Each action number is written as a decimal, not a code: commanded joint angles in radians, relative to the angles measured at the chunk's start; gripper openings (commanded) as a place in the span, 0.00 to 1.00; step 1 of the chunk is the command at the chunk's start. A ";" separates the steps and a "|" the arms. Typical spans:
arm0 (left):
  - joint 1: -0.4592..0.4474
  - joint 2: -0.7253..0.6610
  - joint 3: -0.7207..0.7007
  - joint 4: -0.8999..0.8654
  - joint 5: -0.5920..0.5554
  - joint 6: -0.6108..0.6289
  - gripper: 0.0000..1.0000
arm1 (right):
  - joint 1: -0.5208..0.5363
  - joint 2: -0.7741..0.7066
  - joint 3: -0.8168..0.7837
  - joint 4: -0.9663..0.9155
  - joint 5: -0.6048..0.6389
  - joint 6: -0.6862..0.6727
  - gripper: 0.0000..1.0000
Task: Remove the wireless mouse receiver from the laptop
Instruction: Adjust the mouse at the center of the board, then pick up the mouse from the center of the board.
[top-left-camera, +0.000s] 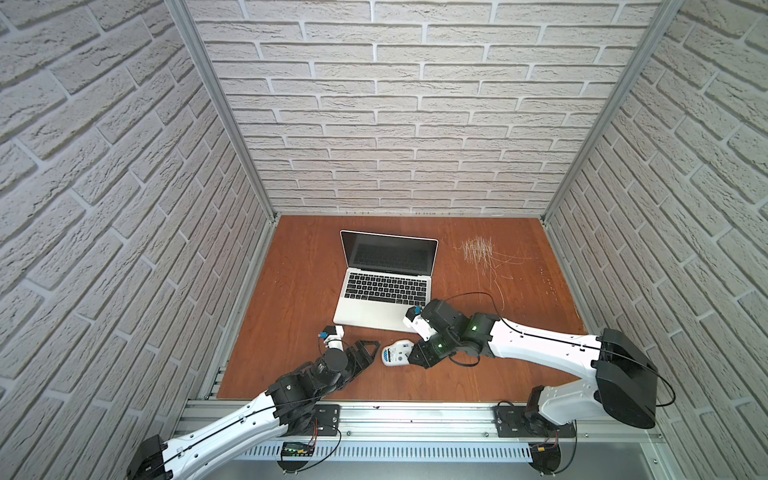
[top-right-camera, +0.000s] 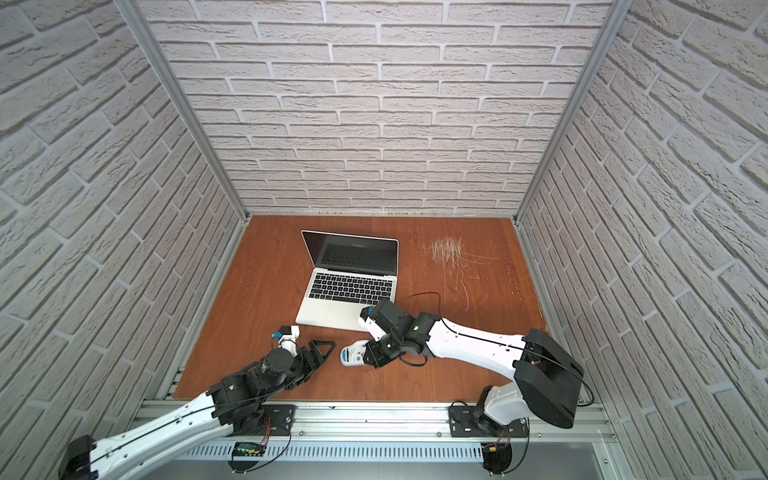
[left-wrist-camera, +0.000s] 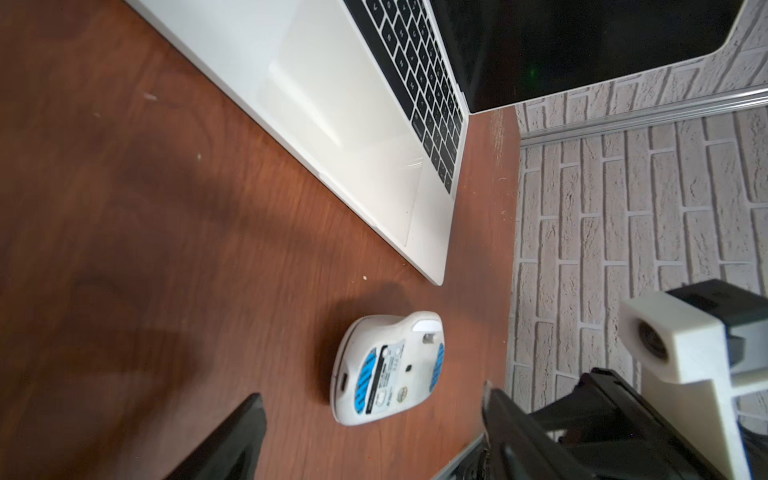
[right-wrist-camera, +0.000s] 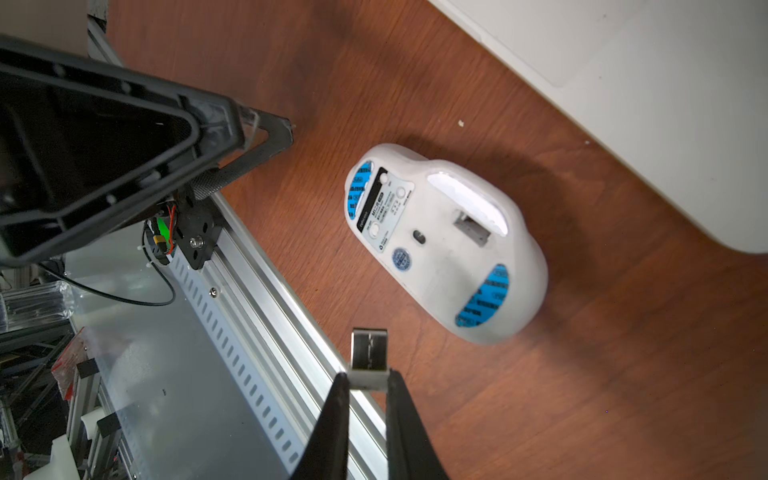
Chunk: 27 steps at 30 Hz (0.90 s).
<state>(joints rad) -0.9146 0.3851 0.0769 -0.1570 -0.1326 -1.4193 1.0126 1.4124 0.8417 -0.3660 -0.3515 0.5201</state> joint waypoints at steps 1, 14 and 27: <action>0.038 -0.033 -0.066 -0.098 0.072 0.042 0.84 | -0.029 -0.042 -0.023 -0.013 -0.008 -0.027 0.03; 0.108 0.065 -0.071 0.021 0.186 0.082 0.80 | -0.179 0.004 -0.090 0.063 -0.051 -0.034 0.03; 0.122 0.414 -0.047 0.322 0.244 0.116 0.74 | -0.200 0.045 -0.113 0.123 -0.082 -0.025 0.03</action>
<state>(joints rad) -0.8013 0.7460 0.0437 0.1780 0.0792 -1.3300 0.8185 1.4471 0.7452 -0.2817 -0.4126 0.4973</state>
